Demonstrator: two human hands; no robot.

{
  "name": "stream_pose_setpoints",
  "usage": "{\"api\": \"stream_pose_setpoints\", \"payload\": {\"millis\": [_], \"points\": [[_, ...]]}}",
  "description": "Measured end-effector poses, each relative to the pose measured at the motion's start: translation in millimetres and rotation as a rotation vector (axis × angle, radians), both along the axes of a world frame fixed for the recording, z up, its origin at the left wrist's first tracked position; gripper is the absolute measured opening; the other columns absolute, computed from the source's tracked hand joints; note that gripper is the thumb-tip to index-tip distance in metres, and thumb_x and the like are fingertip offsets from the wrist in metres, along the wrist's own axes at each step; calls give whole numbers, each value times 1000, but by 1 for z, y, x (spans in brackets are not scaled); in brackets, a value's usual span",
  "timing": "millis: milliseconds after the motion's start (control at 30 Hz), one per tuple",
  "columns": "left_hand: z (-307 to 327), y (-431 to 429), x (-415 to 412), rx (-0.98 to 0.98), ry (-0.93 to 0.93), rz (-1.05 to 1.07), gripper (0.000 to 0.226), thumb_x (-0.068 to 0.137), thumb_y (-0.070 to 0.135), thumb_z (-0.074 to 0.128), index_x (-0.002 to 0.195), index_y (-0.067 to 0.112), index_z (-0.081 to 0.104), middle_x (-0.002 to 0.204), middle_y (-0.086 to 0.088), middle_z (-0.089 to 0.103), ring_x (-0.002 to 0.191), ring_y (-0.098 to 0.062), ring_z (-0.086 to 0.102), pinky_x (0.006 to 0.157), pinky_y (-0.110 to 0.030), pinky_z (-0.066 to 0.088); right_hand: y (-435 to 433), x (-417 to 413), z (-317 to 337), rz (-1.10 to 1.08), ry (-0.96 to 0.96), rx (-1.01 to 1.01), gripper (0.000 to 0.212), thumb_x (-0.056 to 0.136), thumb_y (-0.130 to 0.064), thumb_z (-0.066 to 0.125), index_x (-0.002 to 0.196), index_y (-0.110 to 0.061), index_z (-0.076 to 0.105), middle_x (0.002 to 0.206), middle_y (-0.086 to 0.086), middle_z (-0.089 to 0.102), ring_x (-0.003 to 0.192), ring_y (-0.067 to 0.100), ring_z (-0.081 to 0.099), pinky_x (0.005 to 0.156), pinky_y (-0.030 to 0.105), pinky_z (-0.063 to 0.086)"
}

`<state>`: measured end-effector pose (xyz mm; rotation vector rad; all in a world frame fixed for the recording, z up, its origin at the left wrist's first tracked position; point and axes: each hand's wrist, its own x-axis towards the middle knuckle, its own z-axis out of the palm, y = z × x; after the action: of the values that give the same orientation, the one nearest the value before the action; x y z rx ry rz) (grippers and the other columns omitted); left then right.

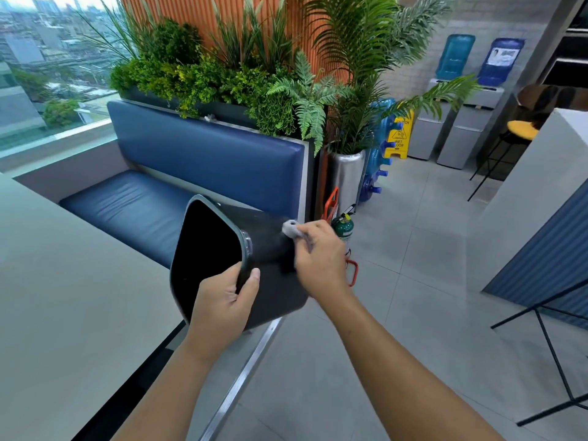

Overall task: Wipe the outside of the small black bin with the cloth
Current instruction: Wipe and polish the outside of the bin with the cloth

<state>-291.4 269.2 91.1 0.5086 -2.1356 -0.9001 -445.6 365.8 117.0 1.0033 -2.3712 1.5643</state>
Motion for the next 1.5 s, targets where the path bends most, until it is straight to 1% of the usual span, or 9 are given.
{"api": "stream_pose_setpoints", "payload": {"millis": [167, 300, 400, 500, 767, 900, 1200, 1367, 1500], "points": [[-3, -3, -1, 4, 32, 7, 35, 103, 32, 57, 81, 5, 61, 70, -6, 64, 70, -21, 60, 69, -42, 49, -7, 30, 14, 179, 92, -77, 25, 96, 0, 64, 114, -11, 77, 107, -2, 66, 96, 3, 63, 89, 7, 45], [-4, -3, 11, -15, 39, 17, 54, 102, 44, 53, 84, -7, 60, 74, -22, 62, 73, -37, 58, 69, -54, 49, 17, -27, -12, -34, -29, 80, 20, 98, -6, 63, 108, -14, 78, 101, -7, 64, 90, 2, 57, 90, 27, 52], [2, 2, 14, -56, 22, -38, 48, 102, 36, 56, 73, -2, 52, 62, -12, 49, 60, -26, 48, 59, -44, 43, 25, -45, -19, -80, -141, 159, 15, 98, -12, 66, 106, -14, 78, 100, -8, 64, 91, 10, 60, 86, 44, 58], [4, 5, 5, -102, 16, -90, 47, 101, 31, 58, 66, 11, 34, 55, 5, 28, 52, -11, 30, 51, -22, 26, 8, -14, 10, 68, -1, 69, 16, 95, -7, 69, 104, -14, 80, 99, -3, 68, 91, 7, 61, 85, 18, 51], [6, 5, 11, -285, 34, -124, 47, 100, 29, 57, 75, 40, 20, 57, 18, 19, 48, -7, 29, 50, -13, 22, 2, -25, 14, 156, 4, 118, 16, 96, -11, 69, 106, -16, 80, 100, -1, 70, 96, 17, 67, 82, 12, 45], [-5, 11, 14, -312, 12, -118, 47, 101, 31, 57, 75, 37, 18, 55, 7, 18, 48, -6, 24, 50, -14, 20, 18, -50, -8, 19, -184, 314, 15, 101, -21, 64, 104, -20, 79, 100, -1, 69, 98, 21, 65, 75, 17, 39], [-1, 8, 9, -361, 43, -136, 42, 99, 22, 59, 81, 37, 23, 60, 18, 20, 50, -3, 28, 51, -14, 21, -17, -6, 41, 260, 40, 69, 19, 95, -10, 69, 109, -16, 80, 102, 0, 72, 95, 15, 65, 87, 23, 49], [5, 17, 19, -409, 66, -200, 51, 99, 19, 61, 90, 48, 20, 61, 23, 17, 49, 3, 30, 52, -9, 22, -1, -66, 6, 9, -120, 339, 24, 98, -25, 62, 81, -17, 77, 66, -5, 60, 75, 22, 59, 68, 24, 36], [0, 18, 18, -385, 52, -177, 43, 100, 20, 60, 82, 37, 25, 61, 17, 20, 49, 1, 27, 52, -11, 20, -7, -45, 15, 82, -50, 316, 15, 95, -16, 65, 91, -17, 80, 84, 4, 70, 85, 25, 64, 69, 28, 37]]}}
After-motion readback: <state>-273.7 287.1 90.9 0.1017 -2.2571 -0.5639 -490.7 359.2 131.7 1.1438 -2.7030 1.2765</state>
